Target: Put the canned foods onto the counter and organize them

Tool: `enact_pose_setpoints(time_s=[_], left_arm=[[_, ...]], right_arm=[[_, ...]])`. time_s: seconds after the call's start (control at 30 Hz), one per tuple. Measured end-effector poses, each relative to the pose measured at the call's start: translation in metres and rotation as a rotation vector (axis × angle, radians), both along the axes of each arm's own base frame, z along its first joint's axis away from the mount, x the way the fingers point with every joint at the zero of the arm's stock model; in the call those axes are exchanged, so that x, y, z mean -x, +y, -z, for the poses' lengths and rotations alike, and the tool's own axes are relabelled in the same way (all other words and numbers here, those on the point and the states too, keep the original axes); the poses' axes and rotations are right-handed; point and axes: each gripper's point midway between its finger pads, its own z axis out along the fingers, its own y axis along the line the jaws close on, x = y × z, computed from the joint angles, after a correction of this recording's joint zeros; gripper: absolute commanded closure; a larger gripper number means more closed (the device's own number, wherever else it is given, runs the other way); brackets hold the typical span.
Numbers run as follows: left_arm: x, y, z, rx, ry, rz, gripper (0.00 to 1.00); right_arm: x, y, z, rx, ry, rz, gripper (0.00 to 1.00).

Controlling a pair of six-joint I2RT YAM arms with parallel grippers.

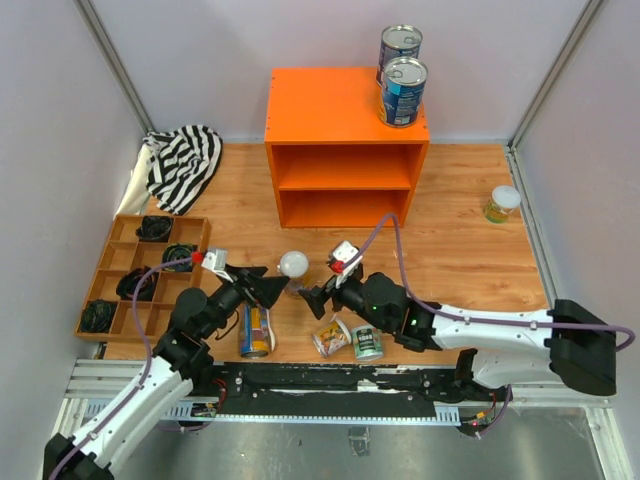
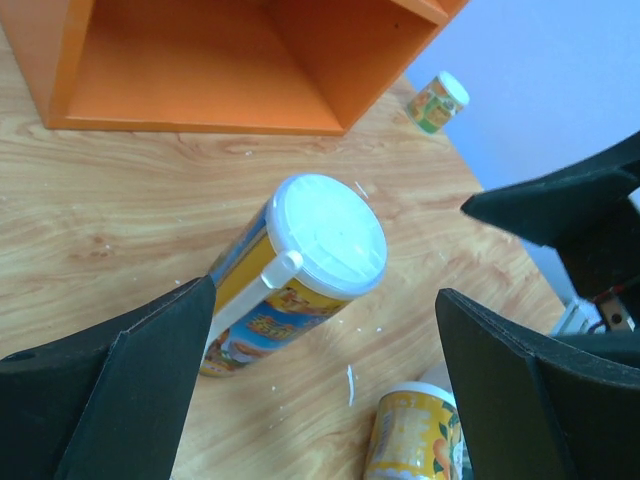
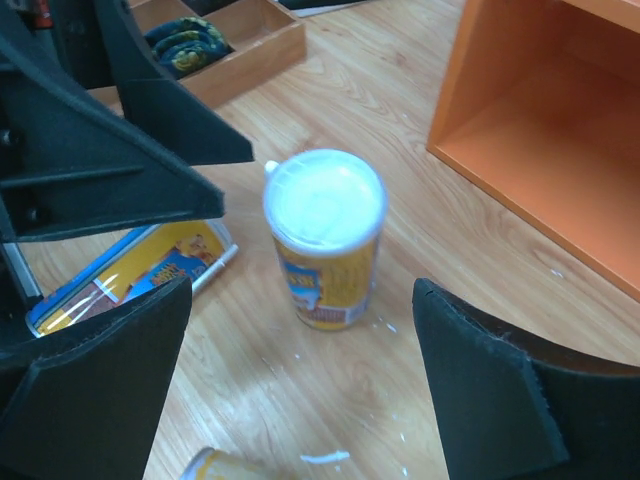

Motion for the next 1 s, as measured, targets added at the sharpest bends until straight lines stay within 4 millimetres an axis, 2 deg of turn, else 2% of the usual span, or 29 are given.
enact_pose_setpoints(time_s=[0.1,0.23,0.43,0.73,1.0], left_arm=[[0.004,-0.009,0.004,-0.027,0.004,0.015,0.04],[0.01,-0.022,0.005,-0.068,-0.011,0.032,0.04],[0.01,-0.026,0.006,-0.122,-0.04,-0.008,0.04],[0.007,-0.028,0.019,-0.239,-0.06,-0.06,0.04],[0.005,-0.036,0.022,-0.318,-0.097,-0.071,0.04]], right_arm=[[0.001,-0.02,-0.003,0.002,0.016,0.049,0.09],[-0.005,-0.05,-0.022,-0.028,0.011,0.151,0.09],[-0.01,-0.084,-0.041,-0.047,-0.006,0.258,0.09],[-0.019,-0.112,-0.049,-0.05,-0.021,0.351,0.1],[-0.041,-0.14,-0.047,-0.022,-0.022,0.466,0.1]])
